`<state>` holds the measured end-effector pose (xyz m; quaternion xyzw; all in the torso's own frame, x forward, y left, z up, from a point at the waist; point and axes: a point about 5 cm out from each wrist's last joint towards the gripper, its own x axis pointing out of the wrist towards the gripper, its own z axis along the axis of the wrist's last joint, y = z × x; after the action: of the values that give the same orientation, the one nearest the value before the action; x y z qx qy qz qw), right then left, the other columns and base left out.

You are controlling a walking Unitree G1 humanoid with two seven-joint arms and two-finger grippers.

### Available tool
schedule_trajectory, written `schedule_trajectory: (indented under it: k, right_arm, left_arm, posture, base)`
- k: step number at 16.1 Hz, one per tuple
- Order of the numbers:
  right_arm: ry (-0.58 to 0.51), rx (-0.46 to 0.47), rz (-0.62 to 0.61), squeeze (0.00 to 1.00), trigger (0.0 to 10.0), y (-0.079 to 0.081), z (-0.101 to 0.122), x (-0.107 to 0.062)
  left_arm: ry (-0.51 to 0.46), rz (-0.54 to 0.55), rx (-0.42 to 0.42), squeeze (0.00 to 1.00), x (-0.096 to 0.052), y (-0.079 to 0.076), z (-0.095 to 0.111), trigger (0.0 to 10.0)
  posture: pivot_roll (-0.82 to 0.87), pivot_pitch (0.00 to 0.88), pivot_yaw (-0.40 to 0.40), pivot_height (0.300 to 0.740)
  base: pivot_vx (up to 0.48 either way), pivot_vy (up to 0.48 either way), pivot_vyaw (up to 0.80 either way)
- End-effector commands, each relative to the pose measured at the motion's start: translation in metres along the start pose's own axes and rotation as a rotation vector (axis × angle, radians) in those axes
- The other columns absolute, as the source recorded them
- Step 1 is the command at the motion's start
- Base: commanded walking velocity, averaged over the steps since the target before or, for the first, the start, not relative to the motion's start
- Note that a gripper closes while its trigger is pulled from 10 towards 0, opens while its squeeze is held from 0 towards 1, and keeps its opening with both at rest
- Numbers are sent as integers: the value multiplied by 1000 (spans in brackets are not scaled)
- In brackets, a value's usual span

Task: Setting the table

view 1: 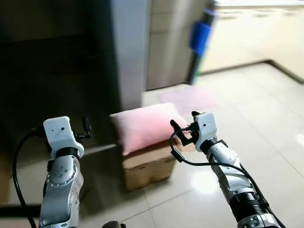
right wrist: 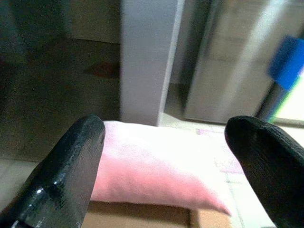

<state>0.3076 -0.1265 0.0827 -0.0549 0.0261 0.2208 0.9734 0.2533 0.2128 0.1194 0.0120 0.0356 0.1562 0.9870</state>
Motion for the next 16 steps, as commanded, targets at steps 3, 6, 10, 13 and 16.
schedule_trajectory:
  k: [3, 6, 10, 13, 16]
  right_arm:
    - [0, -19, 1, 0, 10000, -3, 4, 3]
    - [-6, -17, -17, 0, 10000, -4, 3, 2]
    - [-10, -24, -1, 0, 10000, -2, 3, 0]
    - [-8, -22, -1, 0, 10000, -2, 2, -1]
    - [27, -33, 16, 0, 10000, 1, -1, 0]
  left_arm:
    - [-16, -2, 4, 0, 3, -3, 4, 10000]
    - [-18, -5, 5, 0, 3, -3, 5, 10000]
    - [-16, -8, 9, 0, 2, -3, 4, 10000]
    - [-13, -7, 9, 0, 1, -3, 4, 10000]
    - [-11, -6, 12, 0, 1, -2, 4, 10000]
  posture:
    - [-40, 0, -24, 740]
    - [-40, 0, -21, 740]
    - [-43, 0, -21, 740]
    - [-41, 0, -20, 740]
    - [-41, 0, -18, 740]
  base:
    - [0, 0, -763]
    - [0, 0, -388]
    - [0, 0, 0]
    - [0, 0, 0]
    - [0, 0, -231]
